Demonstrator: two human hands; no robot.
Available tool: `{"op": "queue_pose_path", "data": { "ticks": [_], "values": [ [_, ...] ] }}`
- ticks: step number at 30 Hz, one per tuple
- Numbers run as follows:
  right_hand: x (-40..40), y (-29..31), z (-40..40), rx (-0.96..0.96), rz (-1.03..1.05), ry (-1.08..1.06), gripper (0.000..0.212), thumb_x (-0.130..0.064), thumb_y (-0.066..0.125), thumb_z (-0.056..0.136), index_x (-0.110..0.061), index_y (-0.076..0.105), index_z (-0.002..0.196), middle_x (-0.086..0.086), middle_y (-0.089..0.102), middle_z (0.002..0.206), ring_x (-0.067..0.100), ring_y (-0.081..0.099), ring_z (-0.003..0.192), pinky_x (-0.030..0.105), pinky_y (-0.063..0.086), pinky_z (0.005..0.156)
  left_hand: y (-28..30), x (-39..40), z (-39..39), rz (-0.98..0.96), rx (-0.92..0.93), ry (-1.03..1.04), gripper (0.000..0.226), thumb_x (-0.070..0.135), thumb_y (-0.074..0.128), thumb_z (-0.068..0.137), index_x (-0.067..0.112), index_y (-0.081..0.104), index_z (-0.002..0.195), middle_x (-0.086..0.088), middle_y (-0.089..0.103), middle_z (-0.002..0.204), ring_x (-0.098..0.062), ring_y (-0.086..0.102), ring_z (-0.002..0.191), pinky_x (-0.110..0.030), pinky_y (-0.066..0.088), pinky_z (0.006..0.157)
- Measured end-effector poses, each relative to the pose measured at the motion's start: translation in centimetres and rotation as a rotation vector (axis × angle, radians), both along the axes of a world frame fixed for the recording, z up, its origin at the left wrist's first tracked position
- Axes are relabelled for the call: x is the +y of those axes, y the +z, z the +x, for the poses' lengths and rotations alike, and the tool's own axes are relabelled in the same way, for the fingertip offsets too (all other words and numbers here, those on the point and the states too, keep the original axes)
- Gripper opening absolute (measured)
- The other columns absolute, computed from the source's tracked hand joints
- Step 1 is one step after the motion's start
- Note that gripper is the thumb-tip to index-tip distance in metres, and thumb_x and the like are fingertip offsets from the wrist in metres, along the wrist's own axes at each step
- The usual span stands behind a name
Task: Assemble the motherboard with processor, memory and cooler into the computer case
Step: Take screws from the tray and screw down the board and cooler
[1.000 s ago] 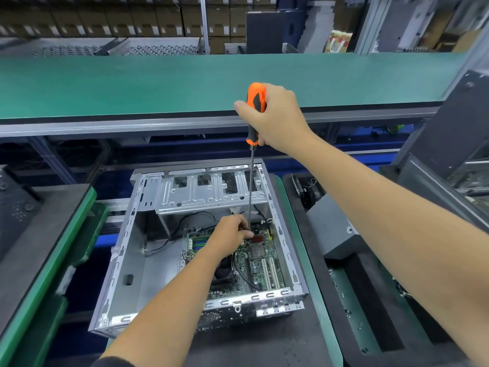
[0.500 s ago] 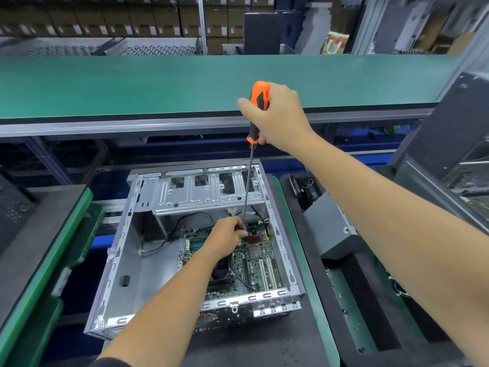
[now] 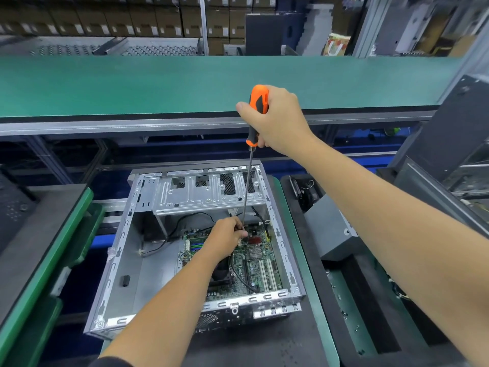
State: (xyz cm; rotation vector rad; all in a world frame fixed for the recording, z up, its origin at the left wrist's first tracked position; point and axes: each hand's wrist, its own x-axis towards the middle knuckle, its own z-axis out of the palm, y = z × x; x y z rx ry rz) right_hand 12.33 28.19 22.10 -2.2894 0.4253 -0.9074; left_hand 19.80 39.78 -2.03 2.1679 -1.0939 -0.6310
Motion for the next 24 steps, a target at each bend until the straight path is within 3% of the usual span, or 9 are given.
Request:
{"op": "queue_pose_path", "data": {
  "ticks": [6,10,13,17,21,24],
  "values": [
    [0.1,-0.1,0.1,0.012,0.005,-0.011,0.035,-0.027,0.057,0.094,-0.014,0.039,0.067,-0.002,0.046,0.048,0.007,0.057,0.038,0.013,0.040,0.040,-0.2,0.1,0.1,-0.015,0.022,0.009,0.016,0.018,0.065,0.089,0.013,0.052,0.082,0.000,0.055,0.080,-0.013,0.048,0.068,-0.025,0.037,0.060],
    [0.1,-0.1,0.0,0.000,0.007,-0.020,0.034,-0.026,0.057,0.094,-0.013,0.040,0.068,0.006,0.048,0.052,0.008,0.059,0.038,0.017,0.043,0.040,-0.1,0.1,0.0,-0.020,0.008,-0.004,0.017,0.016,0.064,0.089,0.012,0.051,0.080,-0.003,0.056,0.079,-0.014,0.046,0.064,-0.022,0.037,0.056],
    [-0.1,0.2,0.0,-0.011,0.018,-0.036,0.031,-0.025,0.056,0.094,-0.009,0.043,0.070,0.023,0.056,0.061,0.011,0.060,0.040,0.023,0.047,0.041,0.1,-0.1,-0.2,-0.032,0.017,-0.029,0.012,0.013,0.063,0.090,0.007,0.055,0.084,-0.009,0.060,0.087,-0.022,0.053,0.075,-0.030,0.043,0.066],
    [-0.3,0.4,-0.2,-0.006,0.008,-0.093,0.031,-0.024,0.057,0.094,-0.009,0.043,0.071,0.017,0.048,0.061,0.012,0.060,0.042,0.018,0.045,0.041,0.6,-0.7,-1.0,-0.023,-0.029,-0.118,0.010,0.012,0.061,0.091,0.011,0.056,0.082,-0.004,0.060,0.088,-0.021,0.056,0.080,-0.033,0.047,0.070],
    [-0.3,0.4,-0.4,0.030,-0.012,-0.107,0.029,-0.025,0.056,0.094,-0.006,0.047,0.075,0.024,0.051,0.065,0.034,0.064,0.061,0.035,0.052,0.053,0.7,-1.4,-1.5,-0.006,-0.083,-0.194,0.006,0.014,0.067,0.087,0.013,0.061,0.085,0.000,0.061,0.089,-0.015,0.056,0.082,-0.027,0.045,0.074],
    [-0.1,0.2,-0.5,0.064,-0.025,-0.108,0.028,-0.028,0.056,0.095,-0.006,0.050,0.078,0.032,0.060,0.078,0.038,0.065,0.068,0.044,0.055,0.063,0.5,-1.9,-1.7,-0.004,-0.109,-0.237,0.007,0.010,0.069,0.084,0.013,0.065,0.088,0.002,0.061,0.090,-0.013,0.056,0.083,-0.023,0.045,0.074]
  ]
}}
